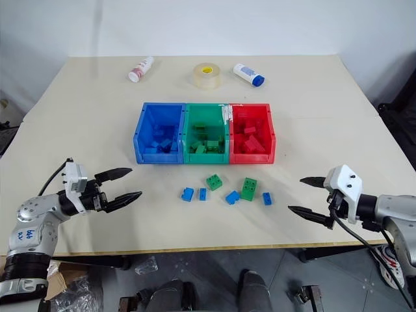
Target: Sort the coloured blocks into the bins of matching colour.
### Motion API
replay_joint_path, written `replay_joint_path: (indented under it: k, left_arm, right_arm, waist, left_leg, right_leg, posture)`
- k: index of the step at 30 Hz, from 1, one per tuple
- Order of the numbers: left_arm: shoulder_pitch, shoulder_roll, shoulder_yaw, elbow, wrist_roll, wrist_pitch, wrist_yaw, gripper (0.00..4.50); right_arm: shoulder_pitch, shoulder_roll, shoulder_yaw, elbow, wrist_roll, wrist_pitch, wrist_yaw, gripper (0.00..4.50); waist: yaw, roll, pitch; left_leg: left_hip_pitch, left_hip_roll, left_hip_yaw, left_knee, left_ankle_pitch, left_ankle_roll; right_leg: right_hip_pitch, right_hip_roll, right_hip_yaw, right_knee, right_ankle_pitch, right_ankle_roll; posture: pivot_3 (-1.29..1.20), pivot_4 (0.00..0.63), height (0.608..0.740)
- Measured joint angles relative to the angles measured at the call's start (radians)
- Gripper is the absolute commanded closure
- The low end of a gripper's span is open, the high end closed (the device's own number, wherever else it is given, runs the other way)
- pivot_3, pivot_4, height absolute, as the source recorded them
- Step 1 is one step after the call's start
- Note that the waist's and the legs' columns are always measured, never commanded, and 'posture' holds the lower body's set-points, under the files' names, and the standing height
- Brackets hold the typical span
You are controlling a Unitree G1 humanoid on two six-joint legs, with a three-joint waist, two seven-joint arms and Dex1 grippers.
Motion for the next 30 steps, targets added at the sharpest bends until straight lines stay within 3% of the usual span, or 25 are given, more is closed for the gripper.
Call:
replay_joint_path:
  k: [11,14,22,26,30]
  left_arm:
    - [-0.024,-0.006,-0.038,-0.016,0.008,0.029,0.016,0.01]
    - [-0.027,-0.008,-0.056,-0.011,0.018,0.013,0.001,0.01]
    - [-0.063,-0.019,-0.065,0.05,0.015,-0.009,-0.076,0.01]
    - [-0.072,-0.023,-0.072,0.059,0.014,-0.019,-0.112,0.01]
    - [-0.059,-0.037,-0.074,0.063,0.009,-0.033,-0.145,0.01]
  right_arm:
    - [-0.03,0.04,0.005,-0.02,-0.004,0.03,-0.053,0.0]
    - [0.047,0.017,-0.013,-0.03,-0.006,0.051,-0.049,0.0]
    - [0.293,-0.073,-0.212,-0.109,-0.012,0.079,0.028,0.0]
    - [0.244,-0.077,-0.196,-0.155,-0.006,0.122,0.02,0.0]
    - [0.092,-0.068,-0.036,-0.172,-0.011,0.167,0.01,0.0]
  waist:
    - [0.001,0.0,0.0]
    - [0.006,0.0,0.0]
    - [0.02,-0.001,0.0]
    - [0.018,-0.001,0.0]
    - [0.016,-0.001,0.0]
  left_leg:
    - [0.0,0.0,0.0,0.0,0.0,0.0]
    - [0.0,0.0,0.0,0.0,0.0,0.0]
    - [0.001,0.0,0.0,0.001,0.0,0.0]
    - [0.001,0.0,0.0,0.001,0.0,0.0]
    - [0.0,0.0,0.0,0.002,0.0,0.0]
  right_leg:
    - [0.0,0.0,0.0,0.0,0.0,0.0]
    - [0.0,0.0,0.0,0.0,0.0,0.0]
    - [0.0,0.0,0.001,-0.003,0.0,0.0]
    - [0.0,0.0,0.001,-0.002,0.0,0.0]
    - [0.0,0.0,0.0,0.001,0.0,-0.001]
  posture:
    - [0.0,0.15,0.74]
    - [0.0,0.15,0.74]
    - [0.0,0.15,0.74]
    - [0.0,0.15,0.74]
    - [0.0,0.15,0.74]
